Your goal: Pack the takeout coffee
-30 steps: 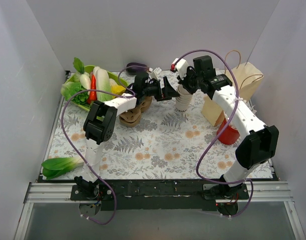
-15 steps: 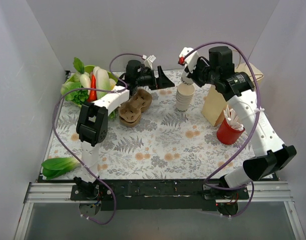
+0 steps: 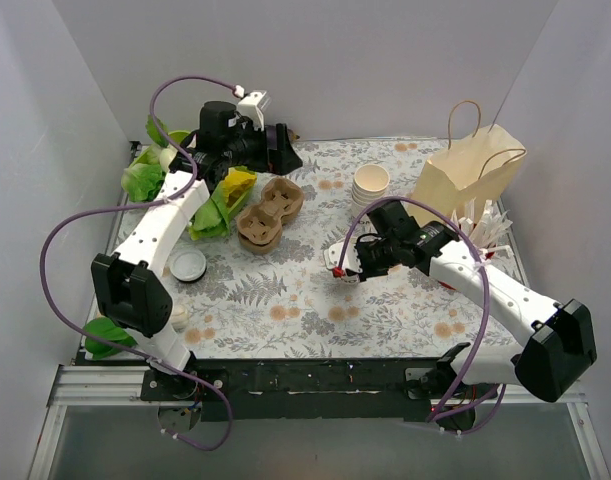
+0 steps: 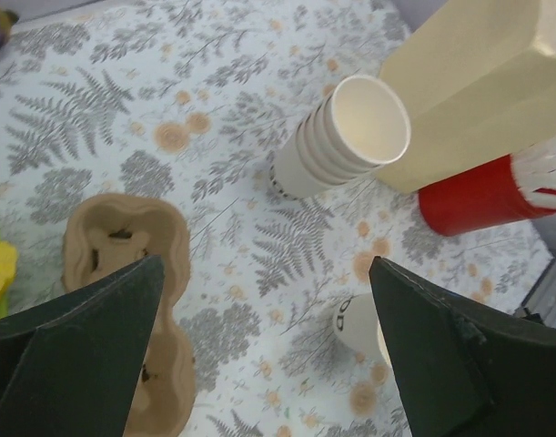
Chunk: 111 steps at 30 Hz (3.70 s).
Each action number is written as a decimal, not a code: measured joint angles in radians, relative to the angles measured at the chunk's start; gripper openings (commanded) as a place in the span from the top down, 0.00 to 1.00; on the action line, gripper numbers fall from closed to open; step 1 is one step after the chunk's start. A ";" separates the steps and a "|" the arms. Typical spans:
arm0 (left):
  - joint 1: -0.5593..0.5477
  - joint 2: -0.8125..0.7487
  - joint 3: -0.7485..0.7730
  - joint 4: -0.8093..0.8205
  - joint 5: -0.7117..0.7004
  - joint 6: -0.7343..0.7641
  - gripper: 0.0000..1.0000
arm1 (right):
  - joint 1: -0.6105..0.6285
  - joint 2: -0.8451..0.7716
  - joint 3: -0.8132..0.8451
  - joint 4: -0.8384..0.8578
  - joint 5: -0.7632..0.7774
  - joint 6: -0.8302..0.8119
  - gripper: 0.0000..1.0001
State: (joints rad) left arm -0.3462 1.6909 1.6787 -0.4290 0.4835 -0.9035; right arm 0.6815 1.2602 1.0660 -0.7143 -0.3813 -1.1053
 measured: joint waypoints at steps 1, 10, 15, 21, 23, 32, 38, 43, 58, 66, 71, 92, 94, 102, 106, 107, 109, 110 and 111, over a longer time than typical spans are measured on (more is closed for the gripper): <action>0.000 -0.011 0.002 -0.047 -0.029 0.035 0.02 | 0.001 0.007 -0.018 0.003 -0.002 -0.016 0.99; 0.000 -0.020 -0.064 -0.245 -0.188 0.187 0.02 | 0.014 0.019 -0.055 0.083 -0.055 -0.063 0.99; -0.005 -0.047 -0.094 -0.259 -0.245 0.217 0.02 | 0.027 0.014 -0.125 0.149 -0.096 -0.041 0.99; -0.021 -0.068 -0.116 -0.257 -0.324 0.232 0.02 | 0.029 0.014 -0.146 0.175 -0.156 -0.018 0.99; -0.023 -0.068 -0.119 -0.257 -0.344 0.241 0.02 | 0.029 0.018 -0.146 0.181 -0.169 -0.014 0.99; -0.024 -0.069 -0.119 -0.250 -0.423 0.304 0.02 | 0.032 0.054 -0.140 0.185 -0.180 -0.014 0.99; -0.024 -0.091 -0.135 -0.245 -0.443 0.326 0.02 | 0.032 0.084 -0.092 0.141 -0.169 -0.043 0.84; -0.024 -0.104 -0.135 -0.240 -0.443 0.332 0.02 | 0.032 0.098 -0.060 0.101 -0.166 -0.069 0.70; -0.024 -0.105 -0.135 -0.238 -0.393 0.348 0.02 | 0.032 0.090 0.064 0.035 -0.068 -0.038 0.60; -0.022 -0.128 -0.153 -0.393 -0.359 0.489 0.11 | 0.003 -0.017 0.073 0.027 -0.030 0.104 0.59; -0.022 -0.237 -0.264 -0.608 -0.352 0.662 0.16 | -0.075 -0.040 0.072 0.053 -0.019 0.233 0.59; 0.125 -0.090 -0.480 -0.705 -0.601 0.748 0.44 | -0.100 -0.048 0.049 0.098 -0.032 0.400 0.60; 0.123 -0.073 -0.479 -0.687 -0.604 0.752 0.44 | -0.100 -0.058 0.049 0.091 -0.026 0.403 0.60; 0.089 -0.038 -0.480 -0.631 -0.634 0.770 0.48 | -0.100 -0.088 0.049 0.085 -0.011 0.410 0.60; 0.080 -0.018 -0.480 -0.613 -0.646 0.772 0.52 | -0.100 -0.093 0.048 0.081 -0.002 0.410 0.60; 0.080 -0.013 -0.480 -0.611 -0.650 0.772 0.53 | -0.100 -0.098 0.048 0.079 0.002 0.410 0.60; 0.078 -0.009 -0.482 -0.606 -0.656 0.773 0.55 | -0.103 -0.109 0.048 0.077 0.006 0.410 0.60; 0.077 -0.009 -0.486 -0.605 -0.659 0.772 0.56 | -0.105 -0.116 0.048 0.076 0.007 0.410 0.60; 0.077 -0.009 -0.489 -0.605 -0.661 0.773 0.58 | -0.106 -0.123 0.048 0.076 0.009 0.410 0.60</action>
State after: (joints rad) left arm -0.2687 1.6821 1.1896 -1.0336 -0.1776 -0.1307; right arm 0.5751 1.1374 1.1141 -0.6388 -0.3721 -0.6949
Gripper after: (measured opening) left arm 0.458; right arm 0.396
